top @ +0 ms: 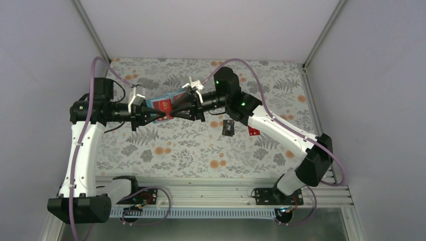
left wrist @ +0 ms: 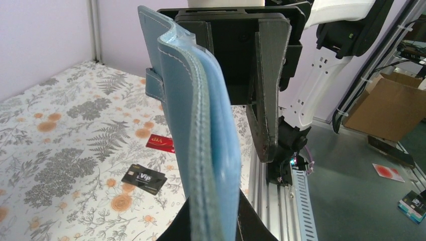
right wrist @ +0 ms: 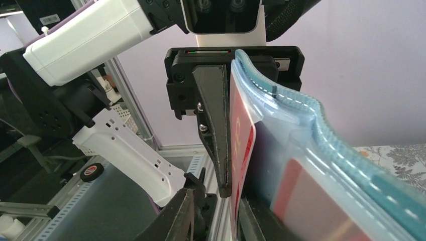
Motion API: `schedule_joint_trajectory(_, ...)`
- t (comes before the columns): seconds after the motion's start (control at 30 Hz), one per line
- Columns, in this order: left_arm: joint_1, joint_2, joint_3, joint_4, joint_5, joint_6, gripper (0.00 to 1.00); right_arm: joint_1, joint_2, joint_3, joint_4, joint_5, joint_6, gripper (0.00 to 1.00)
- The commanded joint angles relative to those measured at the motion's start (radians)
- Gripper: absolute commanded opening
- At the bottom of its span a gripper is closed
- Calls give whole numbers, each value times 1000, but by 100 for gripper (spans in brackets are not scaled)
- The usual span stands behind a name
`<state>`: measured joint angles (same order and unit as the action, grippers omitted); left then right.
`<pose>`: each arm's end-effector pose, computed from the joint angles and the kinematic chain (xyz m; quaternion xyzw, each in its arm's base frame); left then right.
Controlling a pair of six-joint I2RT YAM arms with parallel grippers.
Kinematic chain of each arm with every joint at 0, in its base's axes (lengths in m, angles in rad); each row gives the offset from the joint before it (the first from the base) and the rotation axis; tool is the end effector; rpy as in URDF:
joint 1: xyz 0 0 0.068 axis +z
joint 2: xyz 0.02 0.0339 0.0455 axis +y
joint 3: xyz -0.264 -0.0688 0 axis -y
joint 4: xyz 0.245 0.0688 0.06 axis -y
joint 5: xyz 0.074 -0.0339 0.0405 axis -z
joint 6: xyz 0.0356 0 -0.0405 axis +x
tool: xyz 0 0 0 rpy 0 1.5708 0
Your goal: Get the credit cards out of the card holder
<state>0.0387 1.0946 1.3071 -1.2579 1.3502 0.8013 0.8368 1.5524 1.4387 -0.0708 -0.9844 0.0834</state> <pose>0.1681 -0.0283 0.3877 0.4312 0.6393 -0.4684 0.4312 0.2174 0.2853 0.3921 -0.5302 0.5193 0.5758 0.3431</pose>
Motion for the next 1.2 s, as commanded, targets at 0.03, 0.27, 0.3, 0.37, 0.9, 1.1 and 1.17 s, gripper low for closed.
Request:
schedule_joint_trajectory(0.03, -7, -18, 34, 5, 106, 48, 2, 2, -31, -15, -37, 9, -19, 18)
schedule_joint_trajectory(0.27, -7, -16, 35, 1, 109, 54, 2, 1, -27, -11, -30, 7, -9, 4)
schedule_joint_trajectory(0.3, -7, -15, 34, 0, 109, 57, 2, -2, -27, -9, -33, 8, -10, 4)
schedule_joint_trajectory(0.37, -7, -15, 31, 0, 109, 58, 3, -6, -30, -10, -37, 12, -12, 4)
schedule_joint_trajectory(0.9, -7, -13, 27, -17, 118, 82, 17, -48, -86, -17, -143, 51, -82, 4)
schedule_joint_trajectory(1.1, -7, -13, 31, -29, 122, 97, 3, -53, -87, -12, -149, 39, -83, 7)
schedule_joint_trajectory(1.17, -7, -13, 33, -33, 122, 104, 2, -53, -92, -15, -155, 43, -85, 19)
